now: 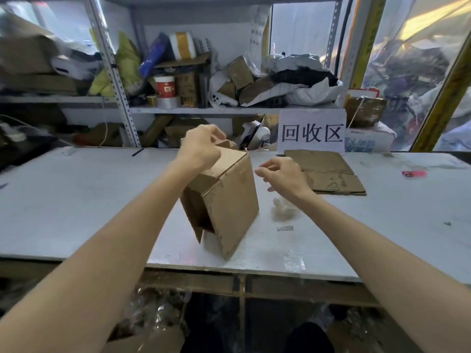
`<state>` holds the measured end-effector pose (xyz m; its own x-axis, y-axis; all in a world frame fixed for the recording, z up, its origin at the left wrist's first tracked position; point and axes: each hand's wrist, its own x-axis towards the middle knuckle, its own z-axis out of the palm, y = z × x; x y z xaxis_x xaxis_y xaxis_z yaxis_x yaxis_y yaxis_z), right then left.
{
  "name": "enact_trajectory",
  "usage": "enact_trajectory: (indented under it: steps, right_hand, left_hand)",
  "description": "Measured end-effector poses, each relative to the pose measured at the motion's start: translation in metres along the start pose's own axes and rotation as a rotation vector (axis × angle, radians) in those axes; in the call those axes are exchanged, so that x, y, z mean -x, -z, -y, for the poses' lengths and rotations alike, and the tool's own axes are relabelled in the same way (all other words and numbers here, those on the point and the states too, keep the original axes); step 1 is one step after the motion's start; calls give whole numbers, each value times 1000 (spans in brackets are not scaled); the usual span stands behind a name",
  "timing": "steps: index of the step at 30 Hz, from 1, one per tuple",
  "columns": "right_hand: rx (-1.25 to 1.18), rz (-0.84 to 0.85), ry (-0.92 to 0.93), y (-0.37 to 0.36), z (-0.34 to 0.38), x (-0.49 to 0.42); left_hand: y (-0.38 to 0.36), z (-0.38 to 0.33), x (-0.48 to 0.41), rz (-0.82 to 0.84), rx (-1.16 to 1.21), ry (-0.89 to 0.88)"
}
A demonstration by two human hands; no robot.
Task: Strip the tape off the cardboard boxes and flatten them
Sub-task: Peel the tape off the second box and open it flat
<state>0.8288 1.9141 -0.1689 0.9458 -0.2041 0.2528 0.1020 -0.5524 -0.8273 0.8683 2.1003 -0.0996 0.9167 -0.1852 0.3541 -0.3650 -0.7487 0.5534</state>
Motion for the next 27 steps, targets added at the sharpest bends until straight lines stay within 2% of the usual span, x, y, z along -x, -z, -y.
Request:
enact_trajectory:
  steps: [3,5,6,8,10,12,14,17,20,24,25,27]
  right_hand:
    - [21,20,101,-19,31,0]
    - [127,79,132,-34,49,0]
    - [201,138,110,-42,57,1]
    - [381,236,47,-58,64,5]
    - [445,225,34,-65,65,8]
    - [372,156,56,-65,63,9]
    - [248,80,88,-60,62,8]
    - [81,87,58,-51,67,5]
    - [117,108,12,-43,76,2]
    - [481,32,45,-53,94,6]
    - [519,0,33,-57,95,7]
    - [423,-37,-27,-62,96,10]
  left_hand:
    - [13,37,-1,209,-311,248]
    - [13,49,8,333,-223,306]
    - [11,53,13,338,-121,285]
    - [6,57,23,268,4,205]
    - [0,60,34,124,96,181]
    - [-4,65,44,9,209,261]
    - [-9,69,53,5,221,309]
    - [-8,68,57,-112,270,248]
    - [9,60,53,-233,388,109]
    - [28,36,45,-169,318,-176]
    - [29,30,44,-152,287,-219]
    - [32,25,44,-146,299,-228]
